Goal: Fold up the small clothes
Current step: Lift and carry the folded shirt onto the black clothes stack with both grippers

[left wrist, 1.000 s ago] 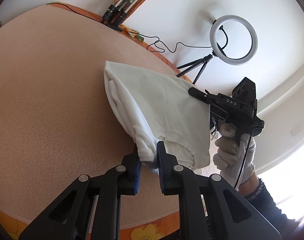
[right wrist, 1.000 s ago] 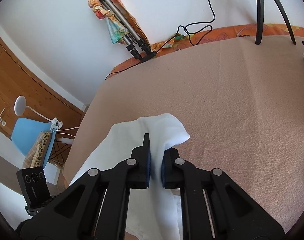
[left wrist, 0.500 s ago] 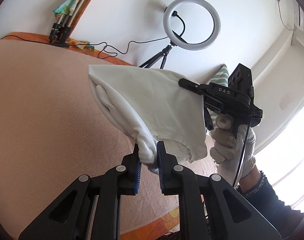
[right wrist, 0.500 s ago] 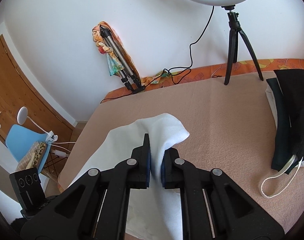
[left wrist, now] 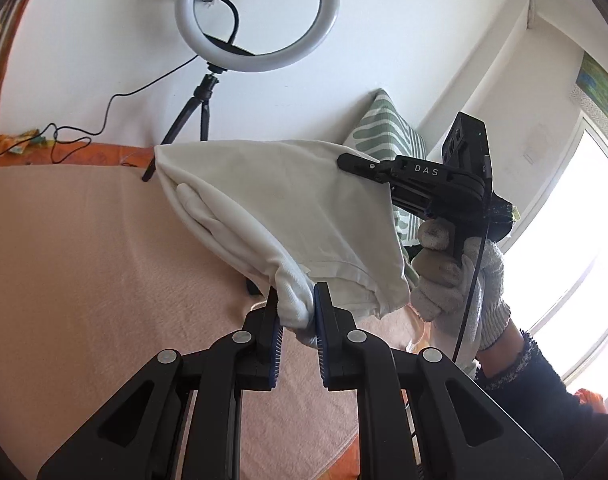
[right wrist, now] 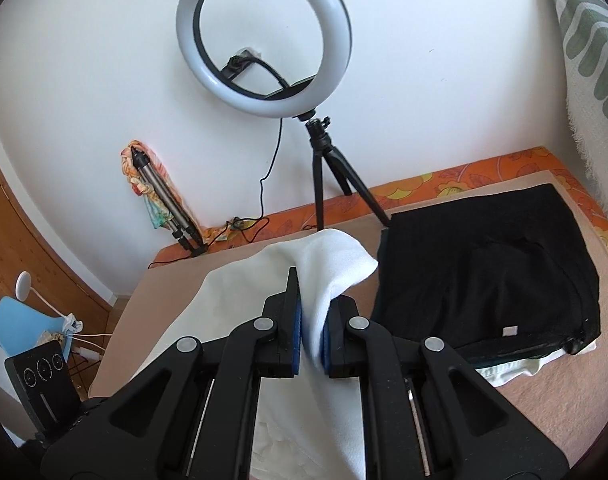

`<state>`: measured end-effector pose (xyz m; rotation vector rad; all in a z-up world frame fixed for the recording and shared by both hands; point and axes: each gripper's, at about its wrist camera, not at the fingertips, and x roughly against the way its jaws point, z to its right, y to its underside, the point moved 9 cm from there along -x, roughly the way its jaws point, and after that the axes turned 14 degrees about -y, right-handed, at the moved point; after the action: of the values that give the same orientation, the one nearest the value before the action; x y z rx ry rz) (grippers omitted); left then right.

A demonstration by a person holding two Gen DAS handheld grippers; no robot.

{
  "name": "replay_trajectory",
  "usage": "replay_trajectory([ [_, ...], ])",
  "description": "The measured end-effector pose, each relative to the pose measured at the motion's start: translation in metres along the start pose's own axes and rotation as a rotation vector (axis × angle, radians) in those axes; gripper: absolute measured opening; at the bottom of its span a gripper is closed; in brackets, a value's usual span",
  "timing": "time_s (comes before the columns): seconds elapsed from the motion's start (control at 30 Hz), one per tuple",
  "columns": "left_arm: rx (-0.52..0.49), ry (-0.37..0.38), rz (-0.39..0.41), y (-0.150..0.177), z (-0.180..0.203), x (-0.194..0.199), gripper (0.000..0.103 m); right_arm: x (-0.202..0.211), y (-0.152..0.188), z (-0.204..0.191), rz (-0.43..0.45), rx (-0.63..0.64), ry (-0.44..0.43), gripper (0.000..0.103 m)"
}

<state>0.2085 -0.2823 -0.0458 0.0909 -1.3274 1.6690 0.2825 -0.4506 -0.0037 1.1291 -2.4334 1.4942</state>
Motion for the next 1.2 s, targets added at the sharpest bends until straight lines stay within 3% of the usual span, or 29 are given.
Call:
replay_trajectory([
  [0.27,-0.083,0.018,-0.014,-0.024,0.052,-0.069,0.013,0.039,-0.052,0.071,0.072,-0.008,0.065,0.009],
  [0.57,-0.125,0.014,-0.016,-0.037,0.072,-0.132,0.013,0.043,-0.095,0.142,0.112,-0.027,0.097,0.009],
  [0.93,-0.108,-0.045,-0.103,-0.008,0.041,-0.178,0.013,0.003,-0.076,0.250,0.059,-0.198,0.093,0.009],
  [1.0,-0.120,-0.050,-0.111,-0.003,0.040,-0.178,0.013,0.000,-0.070,0.265,0.046,-0.209,0.135,0.009],
  [1.1,-0.109,-0.053,-0.117,-0.001,0.039,-0.177,0.013,-0.004,-0.063,0.284,0.019,-0.235,0.194,0.023],
  [1.17,-0.102,-0.057,-0.122,-0.002,0.039,-0.181,0.013,0.000,-0.063,0.299,0.023,-0.246,0.283,0.033],
  [1.2,-0.099,-0.060,-0.126,-0.001,0.040,-0.180,0.016,0.003,-0.063,0.306,0.018,-0.243,0.339,0.033],
])
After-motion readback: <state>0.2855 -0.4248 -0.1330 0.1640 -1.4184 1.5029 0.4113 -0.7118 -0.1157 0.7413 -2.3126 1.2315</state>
